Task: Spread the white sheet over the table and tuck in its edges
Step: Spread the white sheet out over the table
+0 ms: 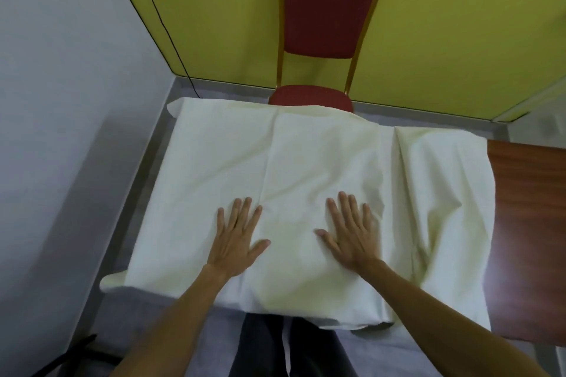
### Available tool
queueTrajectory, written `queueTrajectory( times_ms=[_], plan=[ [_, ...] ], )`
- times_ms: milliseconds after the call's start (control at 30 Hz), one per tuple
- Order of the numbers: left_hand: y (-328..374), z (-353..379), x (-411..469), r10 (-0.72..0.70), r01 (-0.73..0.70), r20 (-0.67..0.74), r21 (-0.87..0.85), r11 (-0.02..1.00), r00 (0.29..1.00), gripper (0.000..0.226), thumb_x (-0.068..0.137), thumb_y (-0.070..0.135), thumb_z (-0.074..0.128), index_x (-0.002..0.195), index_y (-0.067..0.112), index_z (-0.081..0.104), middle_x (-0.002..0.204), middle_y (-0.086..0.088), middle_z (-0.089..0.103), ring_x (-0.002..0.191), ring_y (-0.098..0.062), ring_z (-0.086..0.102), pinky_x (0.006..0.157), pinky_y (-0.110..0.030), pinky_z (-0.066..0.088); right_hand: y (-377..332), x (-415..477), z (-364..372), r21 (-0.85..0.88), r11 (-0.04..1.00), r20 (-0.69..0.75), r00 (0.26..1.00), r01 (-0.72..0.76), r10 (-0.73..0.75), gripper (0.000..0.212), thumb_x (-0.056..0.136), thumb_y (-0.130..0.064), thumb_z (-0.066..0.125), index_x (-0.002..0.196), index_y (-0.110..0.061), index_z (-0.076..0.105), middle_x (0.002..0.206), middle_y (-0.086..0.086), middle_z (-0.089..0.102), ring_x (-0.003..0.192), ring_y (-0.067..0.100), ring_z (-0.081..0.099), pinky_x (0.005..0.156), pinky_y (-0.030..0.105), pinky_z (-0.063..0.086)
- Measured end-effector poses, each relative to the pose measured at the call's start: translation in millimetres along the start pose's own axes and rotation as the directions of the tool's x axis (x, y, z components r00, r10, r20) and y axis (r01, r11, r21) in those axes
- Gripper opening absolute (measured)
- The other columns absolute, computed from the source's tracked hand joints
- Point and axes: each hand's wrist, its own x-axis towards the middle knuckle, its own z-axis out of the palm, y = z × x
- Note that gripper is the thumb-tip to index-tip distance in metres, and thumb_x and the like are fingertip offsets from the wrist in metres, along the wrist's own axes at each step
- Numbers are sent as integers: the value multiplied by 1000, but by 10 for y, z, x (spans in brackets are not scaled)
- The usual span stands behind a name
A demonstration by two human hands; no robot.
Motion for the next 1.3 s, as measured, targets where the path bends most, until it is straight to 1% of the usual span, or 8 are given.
queueTrajectory(
  times_ms=[167,333,633,733,867,1000,1133,1300],
  plan=[
    [-134,-36,275,15,-15,-70,-2,1000,997,80,95,65,37,157,18,21,166,-11,10,153,-33,4,117,-67,9,18,267,-41,0,1000,-49,999,-11,11,82,99,-72,21,163,-23,8,171,9,2,157,30,4,125,53,7],
    [-350,-84,676,59,-60,-87,-17,998,995,79,94,64,41,157,18,25,166,-11,12,153,-33,7,116,-67,9,5,583,-120,1,998,-44,997,-63,63,82,99,-72,16,163,-23,9,171,9,2,157,30,4,125,55,11],
    [-428,-197,775,90,-92,-56,-46,995,994,81,95,64,37,156,14,25,165,-15,13,152,-35,9,116,-68,11,-3,691,-240,25,999,-13,999,-47,48,85,98,-73,17,163,-18,14,170,13,8,157,34,9,124,57,12],
    [-554,-244,586,67,-71,-80,-59,996,995,82,94,64,40,154,9,29,164,-18,16,152,-36,12,115,-67,17,-71,720,-380,43,999,-4,1000,12,-11,88,98,-74,15,162,-14,12,169,16,9,157,34,7,126,56,4],
    [-874,-339,238,-93,86,-123,-57,995,988,82,93,63,45,152,6,35,161,-21,21,151,-38,15,115,-66,20,-350,1129,-726,68,992,4,994,107,-107,89,96,-76,12,163,-18,5,170,8,-2,157,28,-5,127,51,-5],
    [-1160,-446,-183,-296,288,-155,-69,955,943,83,93,61,45,152,4,34,161,-23,21,151,-40,14,118,-63,16,-906,1728,-1076,96,963,0,967,253,-254,92,93,-76,14,163,-16,10,170,10,6,158,29,2,127,47,-3],
    [-1386,-384,-681,-506,470,-165,-214,857,847,87,90,62,50,154,7,27,162,-21,20,150,-39,17,120,-58,16,-1676,2296,-1225,114,923,7,929,366,-370,92,92,-75,17,162,-15,13,170,12,11,157,30,8,127,48,6],
    [-1542,-161,-1116,-683,617,-64,-373,693,728,89,90,67,45,148,1,35,151,-21,40,137,-40,41,112,-55,35,-2591,2894,-1145,155,919,14,929,362,-369,89,100,-67,34,161,-7,11,169,16,10,157,33,9,126,50,7]
  ],
)
